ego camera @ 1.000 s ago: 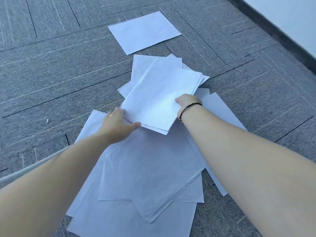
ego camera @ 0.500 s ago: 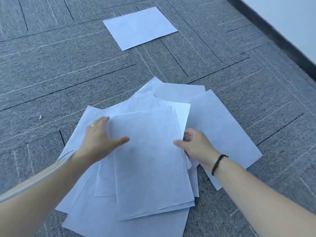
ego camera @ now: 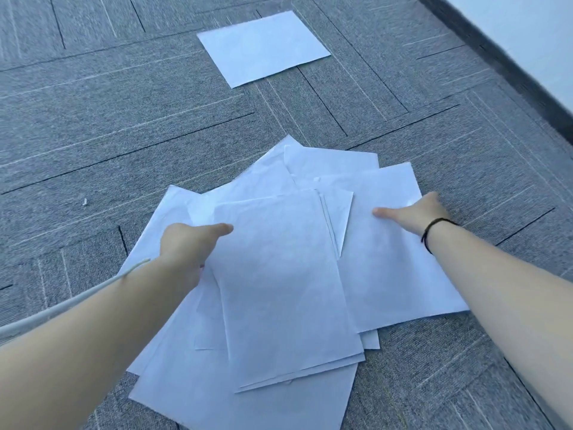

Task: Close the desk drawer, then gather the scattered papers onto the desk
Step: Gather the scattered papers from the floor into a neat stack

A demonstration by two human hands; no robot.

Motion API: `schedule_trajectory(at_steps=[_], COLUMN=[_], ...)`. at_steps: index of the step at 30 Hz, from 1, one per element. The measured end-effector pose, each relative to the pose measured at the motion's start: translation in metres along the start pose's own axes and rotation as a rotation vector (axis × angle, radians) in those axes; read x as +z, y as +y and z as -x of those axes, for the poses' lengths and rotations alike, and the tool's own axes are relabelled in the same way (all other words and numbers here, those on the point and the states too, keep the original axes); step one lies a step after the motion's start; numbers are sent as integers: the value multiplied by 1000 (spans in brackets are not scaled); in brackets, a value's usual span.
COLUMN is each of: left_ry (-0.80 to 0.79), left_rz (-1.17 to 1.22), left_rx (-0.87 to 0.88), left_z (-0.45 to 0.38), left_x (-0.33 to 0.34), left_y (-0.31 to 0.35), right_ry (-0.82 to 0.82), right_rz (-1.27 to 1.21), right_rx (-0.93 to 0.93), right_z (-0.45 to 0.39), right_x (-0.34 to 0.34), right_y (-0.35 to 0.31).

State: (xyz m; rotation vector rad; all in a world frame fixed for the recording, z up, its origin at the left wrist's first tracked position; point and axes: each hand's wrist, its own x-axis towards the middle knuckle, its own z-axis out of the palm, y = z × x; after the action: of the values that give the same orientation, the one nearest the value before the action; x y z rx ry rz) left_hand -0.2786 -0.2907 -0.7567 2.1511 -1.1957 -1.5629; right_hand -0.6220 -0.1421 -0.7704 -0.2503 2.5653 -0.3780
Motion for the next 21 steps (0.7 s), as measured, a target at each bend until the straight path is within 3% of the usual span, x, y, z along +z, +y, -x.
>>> schedule_trajectory(at_steps=[3,7,12,16,21], left_ry=[-26,-186,-188,-260,-336], left_rz=[-16,-57,-267,-68,133], left_rx=[15,57,409,427,343], left_z=[2,3,-12,-21,-25], left_x=[0,-5,-30,-50,-59], left_y=[0,-7,-17,-18,-11], right_ry=[-24,-106,-133,-97,-264], right_rz=[-257,-191,-51,-428,-749], right_rx=[-78,-254,-485,-339,-206], right_z=[10,25,34,29,34], right_x=[20,37,33,31,36], right_y=[0,-2,0,-11,-21])
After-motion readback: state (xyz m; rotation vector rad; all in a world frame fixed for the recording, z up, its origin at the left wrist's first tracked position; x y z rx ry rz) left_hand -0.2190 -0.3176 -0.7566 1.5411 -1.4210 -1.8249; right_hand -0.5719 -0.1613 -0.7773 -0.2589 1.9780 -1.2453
